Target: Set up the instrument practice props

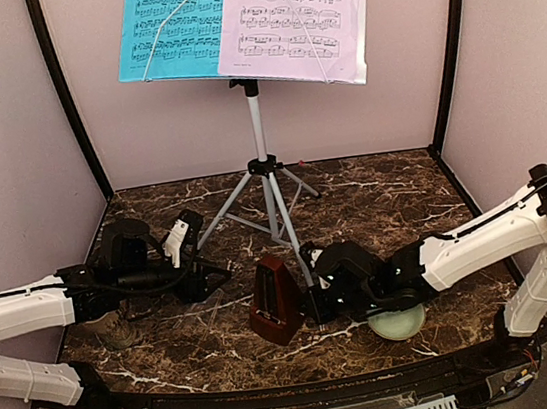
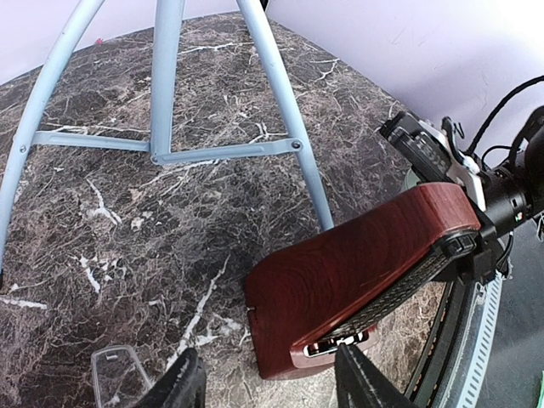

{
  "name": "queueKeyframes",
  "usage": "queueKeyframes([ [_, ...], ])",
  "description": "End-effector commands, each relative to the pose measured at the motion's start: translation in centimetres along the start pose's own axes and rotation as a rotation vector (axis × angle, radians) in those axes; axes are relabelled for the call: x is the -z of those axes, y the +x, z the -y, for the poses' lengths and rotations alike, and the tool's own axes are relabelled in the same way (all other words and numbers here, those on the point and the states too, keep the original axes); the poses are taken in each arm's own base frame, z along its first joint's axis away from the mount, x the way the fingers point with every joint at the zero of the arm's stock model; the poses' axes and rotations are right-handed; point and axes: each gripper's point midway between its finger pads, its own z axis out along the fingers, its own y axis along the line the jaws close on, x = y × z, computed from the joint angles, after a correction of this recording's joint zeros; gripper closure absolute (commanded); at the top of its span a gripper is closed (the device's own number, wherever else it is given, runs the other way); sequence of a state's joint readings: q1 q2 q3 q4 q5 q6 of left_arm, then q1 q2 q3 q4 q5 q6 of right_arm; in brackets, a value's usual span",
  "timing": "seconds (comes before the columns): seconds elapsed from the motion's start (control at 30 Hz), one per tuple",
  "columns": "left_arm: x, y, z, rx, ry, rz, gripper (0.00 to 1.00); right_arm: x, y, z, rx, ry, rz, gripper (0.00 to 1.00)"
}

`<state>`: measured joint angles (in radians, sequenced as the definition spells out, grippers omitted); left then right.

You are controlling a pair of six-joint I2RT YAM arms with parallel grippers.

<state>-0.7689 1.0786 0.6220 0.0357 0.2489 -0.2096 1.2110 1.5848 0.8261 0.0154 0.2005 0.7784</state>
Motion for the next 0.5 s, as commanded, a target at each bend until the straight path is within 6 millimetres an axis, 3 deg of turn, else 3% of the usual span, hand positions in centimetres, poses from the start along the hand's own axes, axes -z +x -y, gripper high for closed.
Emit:
queueKeyframes([
  [0.0, 0.4, -0.3, 0.2, -0.016, 0.000, 0.018, 0.45, 0.2, -2.9, -0.1, -0.003, 0.008, 0.076, 0.84],
  [0.23, -0.3, 1.2, -0.6, 0.008, -0.027, -0.031, 0.47, -1.6, -3.1, -0.5, 0.021, 0.023, 0.066, 0.84],
  [0.47, -1.8, 3.7, -2.0, 0.055, -0.076, -0.106, 0.52, -1.8, -4.7, -1.3, 0.037, 0.013, 0.098, 0.84],
])
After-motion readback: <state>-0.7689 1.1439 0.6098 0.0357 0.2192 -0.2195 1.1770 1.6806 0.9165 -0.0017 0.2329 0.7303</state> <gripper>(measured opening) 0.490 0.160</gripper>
